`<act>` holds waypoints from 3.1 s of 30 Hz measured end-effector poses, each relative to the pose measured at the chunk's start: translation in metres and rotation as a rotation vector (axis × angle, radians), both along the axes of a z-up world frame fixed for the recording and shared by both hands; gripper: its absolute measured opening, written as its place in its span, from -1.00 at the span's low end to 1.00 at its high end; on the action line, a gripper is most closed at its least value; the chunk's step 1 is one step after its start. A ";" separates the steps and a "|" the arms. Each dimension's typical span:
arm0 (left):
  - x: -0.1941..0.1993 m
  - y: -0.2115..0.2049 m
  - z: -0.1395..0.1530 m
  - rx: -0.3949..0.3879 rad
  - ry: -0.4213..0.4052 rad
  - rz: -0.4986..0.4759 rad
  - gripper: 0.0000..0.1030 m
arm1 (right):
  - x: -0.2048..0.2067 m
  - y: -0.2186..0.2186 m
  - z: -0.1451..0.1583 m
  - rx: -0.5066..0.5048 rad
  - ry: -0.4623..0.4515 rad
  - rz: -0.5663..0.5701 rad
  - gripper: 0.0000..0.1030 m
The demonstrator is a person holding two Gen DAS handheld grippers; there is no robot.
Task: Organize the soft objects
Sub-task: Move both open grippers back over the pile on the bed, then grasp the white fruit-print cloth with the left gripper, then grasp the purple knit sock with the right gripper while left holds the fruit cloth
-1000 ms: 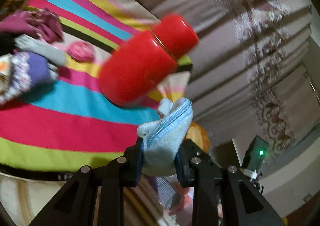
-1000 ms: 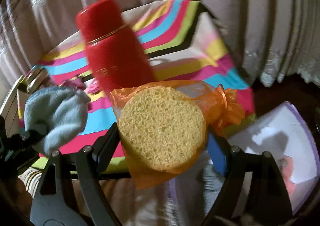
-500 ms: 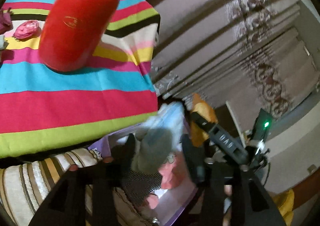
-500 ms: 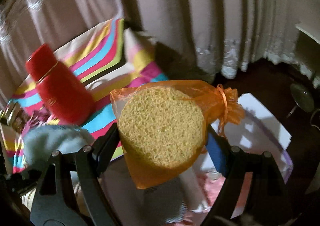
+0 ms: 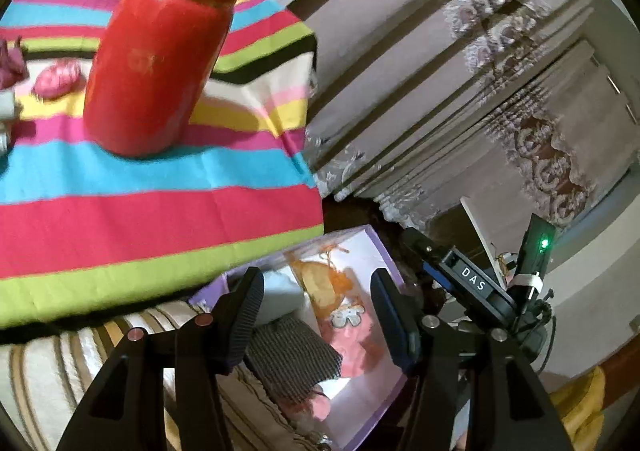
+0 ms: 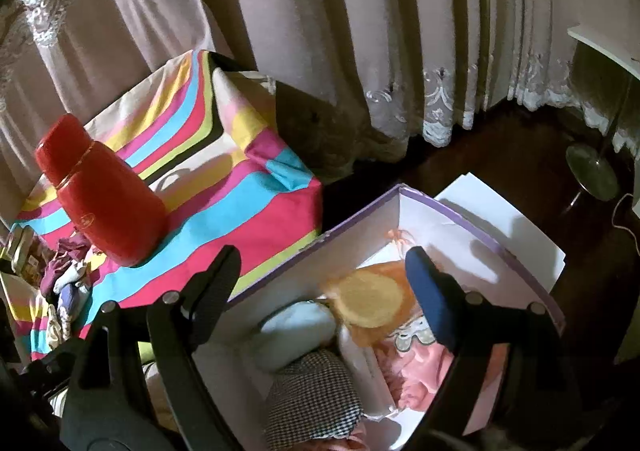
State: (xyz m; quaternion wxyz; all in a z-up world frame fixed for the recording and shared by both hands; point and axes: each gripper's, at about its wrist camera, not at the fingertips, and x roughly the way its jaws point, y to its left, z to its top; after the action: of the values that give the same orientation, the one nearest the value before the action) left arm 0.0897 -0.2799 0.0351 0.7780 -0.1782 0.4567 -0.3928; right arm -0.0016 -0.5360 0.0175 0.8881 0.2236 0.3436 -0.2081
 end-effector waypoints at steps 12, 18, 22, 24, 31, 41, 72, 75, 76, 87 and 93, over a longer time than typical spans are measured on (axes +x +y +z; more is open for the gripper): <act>0.013 0.068 0.043 0.053 -0.261 0.154 0.10 | 0.020 0.056 0.024 -0.042 -0.024 0.145 0.67; 0.027 0.109 0.052 0.127 -0.323 0.235 0.10 | 0.036 0.094 0.031 -0.052 -0.015 0.228 0.67; 0.039 0.142 0.050 0.181 -0.331 0.289 0.10 | 0.047 0.121 0.033 -0.064 -0.011 0.293 0.67; 0.047 0.161 0.048 0.201 -0.318 0.309 0.10 | 0.052 0.133 0.033 -0.070 -0.009 0.318 0.67; 0.064 0.217 0.029 0.296 -0.256 0.317 0.10 | 0.069 0.179 0.034 -0.094 0.001 0.428 0.67; 0.075 0.242 -0.008 0.538 -0.194 0.281 0.25 | 0.092 0.229 0.040 -0.125 0.015 0.544 0.67; 0.110 0.288 -0.059 0.500 -0.001 0.337 -0.61 | 0.173 0.332 -0.009 0.033 0.131 0.675 0.67; 0.108 0.291 -0.055 0.416 0.009 0.336 -0.72 | 0.173 0.334 -0.018 0.047 0.153 0.675 0.67; 0.108 0.292 -0.054 0.400 0.011 0.339 -0.73 | 0.173 0.335 -0.021 0.052 0.159 0.677 0.67; 0.099 0.332 -0.030 0.076 -0.028 0.532 -0.75 | 0.187 0.362 -0.051 0.130 0.218 0.697 0.67; 0.095 0.350 -0.026 0.034 -0.039 0.623 -0.75 | 0.210 0.380 -0.073 0.232 0.263 0.668 0.67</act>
State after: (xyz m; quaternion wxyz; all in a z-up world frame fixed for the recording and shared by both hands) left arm 0.1844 0.0701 0.0086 0.8726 -0.2887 0.3716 -0.1311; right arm 0.2082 -0.1555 -0.0554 0.8241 0.1698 0.5298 0.1064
